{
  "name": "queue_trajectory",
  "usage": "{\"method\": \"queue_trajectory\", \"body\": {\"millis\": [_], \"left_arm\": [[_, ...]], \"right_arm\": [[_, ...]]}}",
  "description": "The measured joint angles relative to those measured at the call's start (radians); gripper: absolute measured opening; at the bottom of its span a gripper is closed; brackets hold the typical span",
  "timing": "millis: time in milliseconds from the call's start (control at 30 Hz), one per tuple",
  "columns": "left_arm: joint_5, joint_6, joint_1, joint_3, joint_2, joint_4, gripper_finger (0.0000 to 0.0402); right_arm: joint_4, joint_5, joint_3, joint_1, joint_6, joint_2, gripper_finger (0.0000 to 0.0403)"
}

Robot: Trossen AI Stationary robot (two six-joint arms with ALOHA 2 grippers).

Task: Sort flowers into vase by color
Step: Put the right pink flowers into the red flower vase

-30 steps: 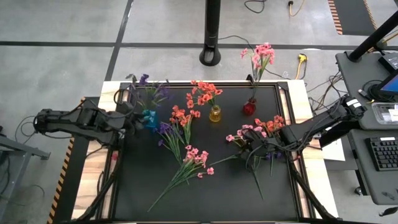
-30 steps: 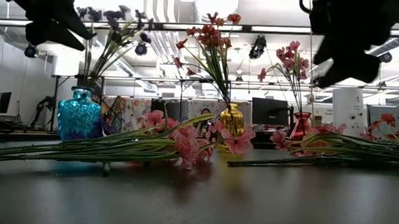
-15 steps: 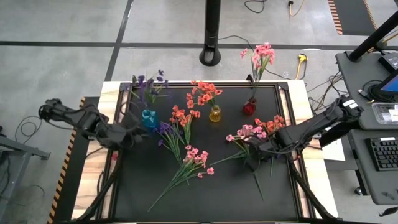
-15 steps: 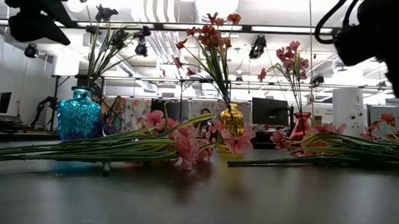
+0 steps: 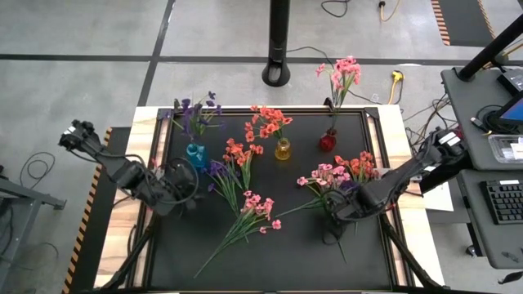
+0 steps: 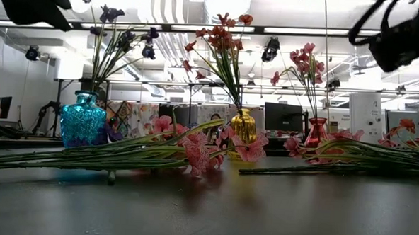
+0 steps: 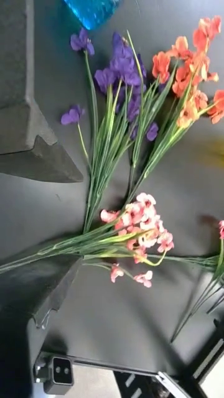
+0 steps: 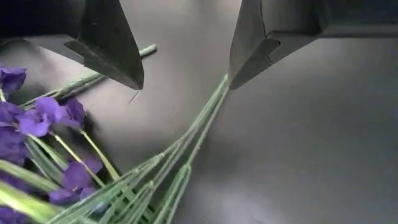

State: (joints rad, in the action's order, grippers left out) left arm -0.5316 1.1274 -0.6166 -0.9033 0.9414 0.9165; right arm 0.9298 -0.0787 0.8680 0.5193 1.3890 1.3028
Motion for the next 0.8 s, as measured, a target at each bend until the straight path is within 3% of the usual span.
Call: {"method": "queue_trajectory", "body": {"millis": [400, 667, 800], "left_arm": [[-0.001, -0.001, -0.019, -0.119, 0.181, 0.0, 0.018], [-0.004, 0.001, -0.019, -0.151, 0.275, 0.0, 0.018], [-0.056, 0.007, -0.019, -0.182, 0.32, 0.0, 0.018]], "right_arm": [[-0.079, 0.036, -0.001, 0.042, -0.02, 0.187, 0.0226], [-0.086, 0.08, -0.002, 0.041, -0.041, 0.22, 0.0226], [-0.148, 0.083, -0.005, 0.041, -0.04, 0.22, 0.0223]]}}
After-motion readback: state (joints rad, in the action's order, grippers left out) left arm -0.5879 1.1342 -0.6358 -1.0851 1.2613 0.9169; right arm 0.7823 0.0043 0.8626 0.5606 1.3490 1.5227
